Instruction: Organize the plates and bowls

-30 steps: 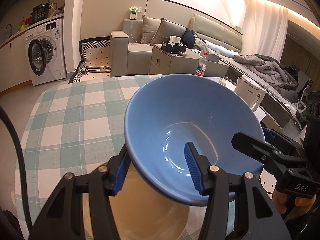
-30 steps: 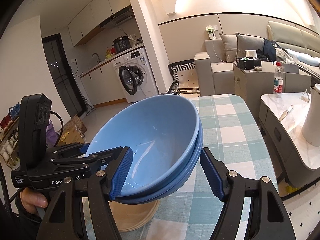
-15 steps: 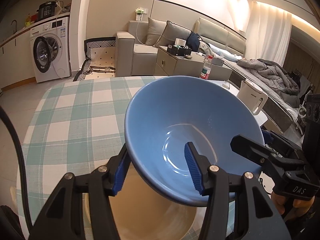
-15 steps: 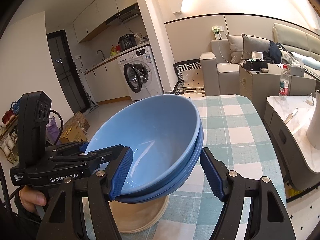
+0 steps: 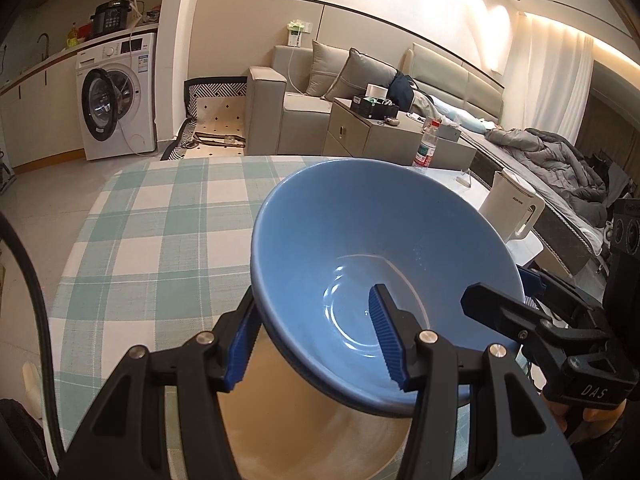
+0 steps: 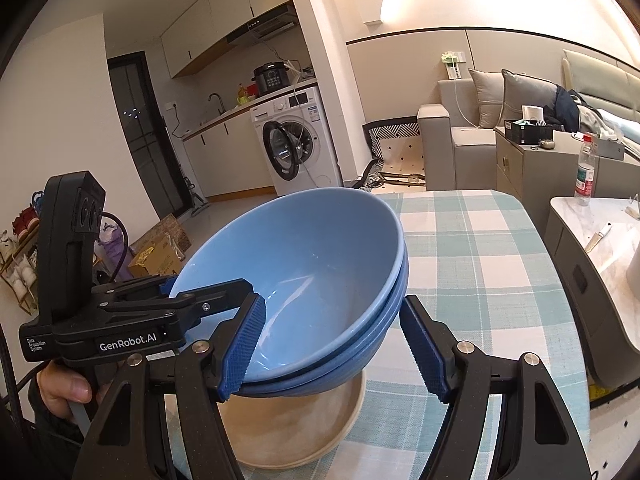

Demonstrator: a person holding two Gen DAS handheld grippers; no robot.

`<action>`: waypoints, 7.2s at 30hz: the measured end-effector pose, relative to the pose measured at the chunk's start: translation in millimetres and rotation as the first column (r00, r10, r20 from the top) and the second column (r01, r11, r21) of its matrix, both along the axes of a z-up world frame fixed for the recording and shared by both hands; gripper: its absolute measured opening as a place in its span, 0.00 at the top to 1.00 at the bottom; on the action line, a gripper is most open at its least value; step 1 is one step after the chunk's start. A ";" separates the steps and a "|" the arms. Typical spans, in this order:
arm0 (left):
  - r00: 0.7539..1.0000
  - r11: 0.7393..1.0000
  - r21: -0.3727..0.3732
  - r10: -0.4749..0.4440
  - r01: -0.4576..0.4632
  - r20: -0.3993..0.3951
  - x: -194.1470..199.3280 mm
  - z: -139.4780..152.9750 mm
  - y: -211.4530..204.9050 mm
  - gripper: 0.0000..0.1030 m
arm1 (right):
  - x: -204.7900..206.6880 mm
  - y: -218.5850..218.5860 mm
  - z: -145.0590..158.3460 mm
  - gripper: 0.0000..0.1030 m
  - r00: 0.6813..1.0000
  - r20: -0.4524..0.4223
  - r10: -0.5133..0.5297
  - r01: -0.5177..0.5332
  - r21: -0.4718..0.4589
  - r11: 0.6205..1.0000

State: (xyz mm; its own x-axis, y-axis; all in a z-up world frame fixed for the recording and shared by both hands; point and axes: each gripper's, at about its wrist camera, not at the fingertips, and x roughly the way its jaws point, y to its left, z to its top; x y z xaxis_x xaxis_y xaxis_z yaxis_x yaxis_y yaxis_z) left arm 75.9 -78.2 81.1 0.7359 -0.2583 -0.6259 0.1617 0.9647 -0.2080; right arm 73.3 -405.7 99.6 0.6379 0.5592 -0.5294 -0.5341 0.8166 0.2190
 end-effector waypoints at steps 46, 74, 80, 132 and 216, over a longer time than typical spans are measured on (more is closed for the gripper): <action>0.995 0.996 0.022 0.082 -0.081 -0.056 -12.5 -44.4 49.2 0.48 | 3.6 59.1 -52.0 0.30 0.992 -0.082 0.092 -0.099 -0.094 0.991; 0.995 0.997 0.045 0.072 -0.069 -0.066 -2.0 -58.1 43.2 0.46 | -0.7 65.6 -56.2 0.29 0.998 -0.023 0.062 -0.065 -0.166 0.984; 0.994 0.996 0.043 0.078 -0.074 -0.079 -0.3 -60.7 44.9 0.45 | -5.9 69.0 -55.5 0.29 0.997 -0.004 0.078 -0.077 -0.178 0.981; 0.942 0.977 0.159 0.081 -0.139 0.327 -58.8 -56.6 95.2 0.00 | -27.5 -0.7 -53.3 0.01 0.981 0.159 0.108 -0.100 -0.061 0.993; 0.944 0.991 0.103 0.050 -0.089 0.327 -86.6 -82.9 117.4 0.00 | -49.1 -10.4 -80.4 0.01 0.942 0.274 0.193 -0.198 -0.011 0.980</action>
State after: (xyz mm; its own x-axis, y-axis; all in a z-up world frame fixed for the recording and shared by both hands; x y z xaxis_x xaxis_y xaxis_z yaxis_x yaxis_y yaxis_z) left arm -10.7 39.3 -1.8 0.9168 -0.1398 -0.3740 0.1334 0.9901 -0.0431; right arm 24.2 -416.1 19.2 0.6337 0.6947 -0.3402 -0.7240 0.6876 0.0555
